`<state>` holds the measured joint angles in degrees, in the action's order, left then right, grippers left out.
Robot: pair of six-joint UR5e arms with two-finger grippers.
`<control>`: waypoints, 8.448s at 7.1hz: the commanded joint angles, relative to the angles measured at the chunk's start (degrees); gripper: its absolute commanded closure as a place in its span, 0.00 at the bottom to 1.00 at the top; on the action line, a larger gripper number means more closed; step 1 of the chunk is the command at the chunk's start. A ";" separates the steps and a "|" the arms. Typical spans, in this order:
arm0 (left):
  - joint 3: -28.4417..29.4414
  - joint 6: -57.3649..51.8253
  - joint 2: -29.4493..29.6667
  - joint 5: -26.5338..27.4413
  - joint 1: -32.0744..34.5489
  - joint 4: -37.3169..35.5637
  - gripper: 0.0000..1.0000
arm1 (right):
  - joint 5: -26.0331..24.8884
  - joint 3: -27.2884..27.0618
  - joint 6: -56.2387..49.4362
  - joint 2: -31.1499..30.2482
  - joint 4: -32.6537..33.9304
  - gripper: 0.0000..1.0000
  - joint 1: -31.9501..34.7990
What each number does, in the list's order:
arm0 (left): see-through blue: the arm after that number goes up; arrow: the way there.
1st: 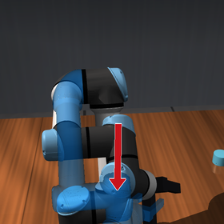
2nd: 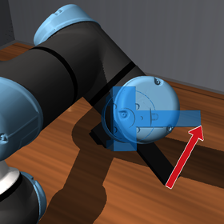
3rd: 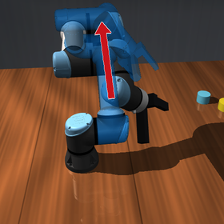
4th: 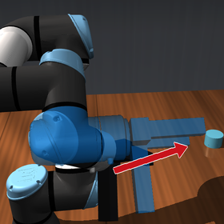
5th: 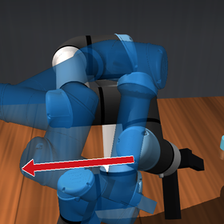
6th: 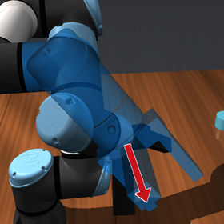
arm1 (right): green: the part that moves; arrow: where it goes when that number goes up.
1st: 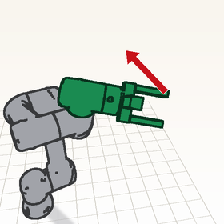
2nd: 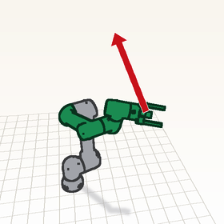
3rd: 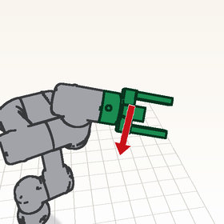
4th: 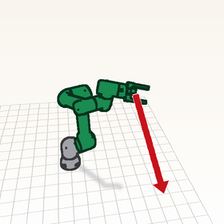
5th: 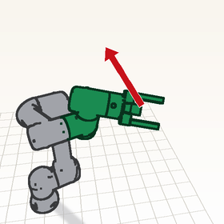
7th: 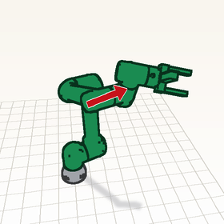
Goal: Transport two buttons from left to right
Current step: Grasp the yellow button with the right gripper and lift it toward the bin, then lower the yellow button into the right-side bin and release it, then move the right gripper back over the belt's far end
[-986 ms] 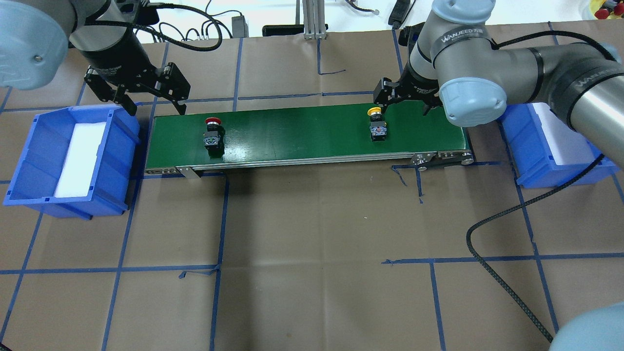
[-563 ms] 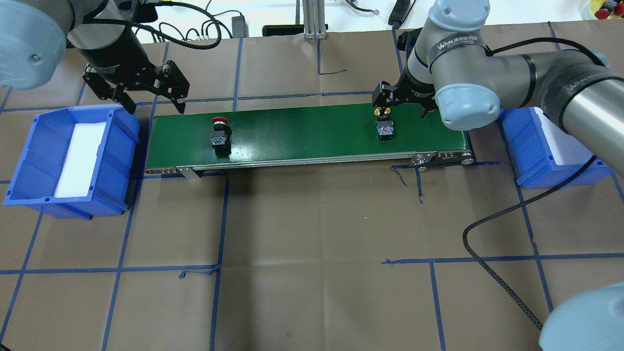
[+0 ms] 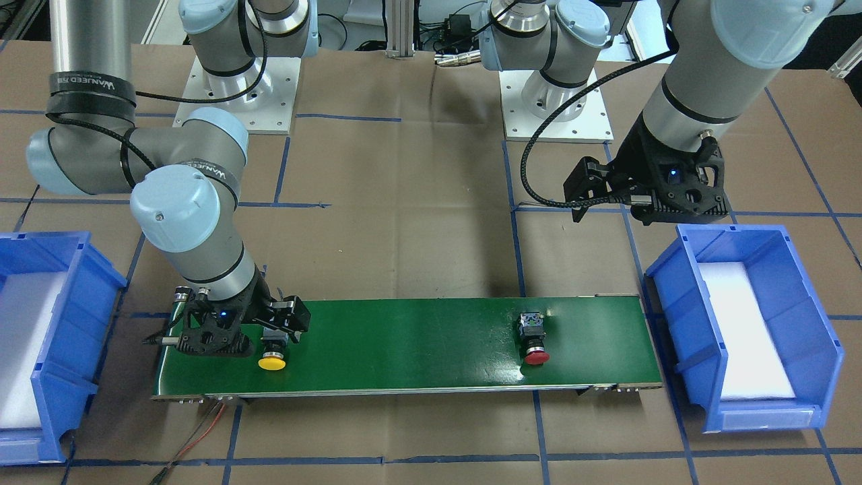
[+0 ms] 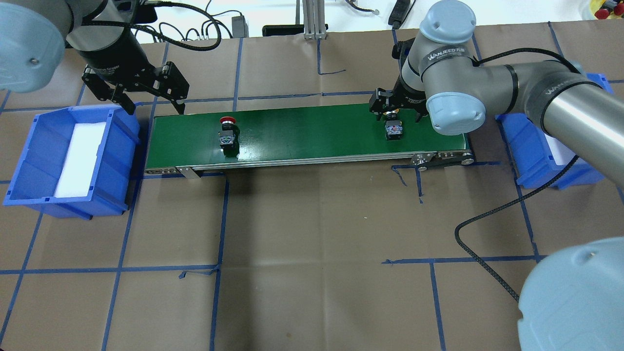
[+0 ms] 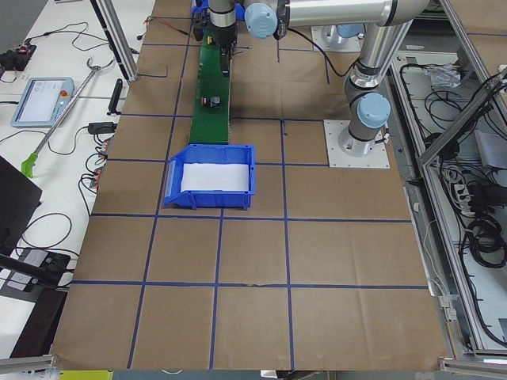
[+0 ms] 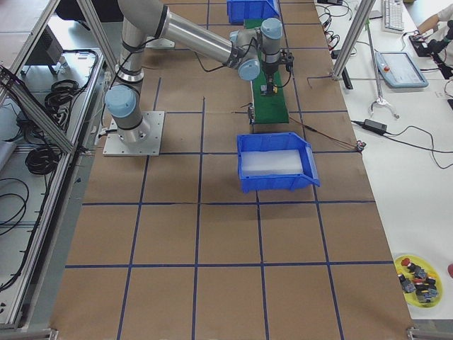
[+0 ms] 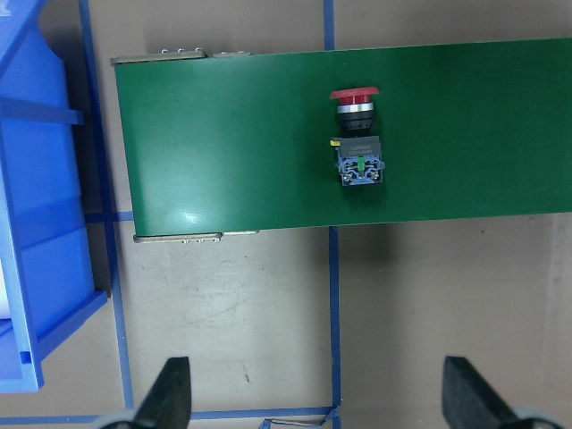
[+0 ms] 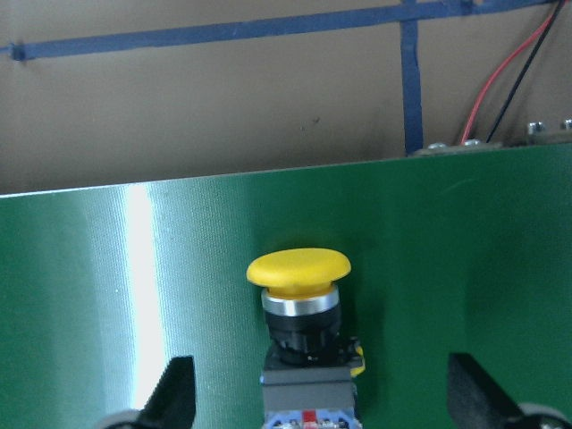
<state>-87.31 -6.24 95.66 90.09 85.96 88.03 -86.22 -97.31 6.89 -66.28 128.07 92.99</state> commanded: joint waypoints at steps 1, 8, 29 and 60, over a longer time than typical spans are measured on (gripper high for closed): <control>-0.05 -0.18 -0.12 0.00 0.00 -0.05 0.00 | -0.88 -0.42 -0.03 1.67 0.43 0.02 -0.08; -0.05 -0.35 -0.21 0.00 0.00 -0.05 0.00 | -4.23 0.37 -4.93 -8.91 -8.66 0.94 -7.96; -0.14 -0.44 -0.12 0.00 0.00 -0.05 0.00 | -5.98 -1.94 -37.74 -4.97 -2.73 0.00 -35.51; -0.14 -0.35 -0.12 0.00 -0.09 -0.05 0.00 | 4.92 0.46 -3.20 -3.86 -3.27 0.04 -2.29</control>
<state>-87.45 -6.59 95.54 90.09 85.89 88.01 -81.25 -96.81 3.17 -70.26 124.06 89.64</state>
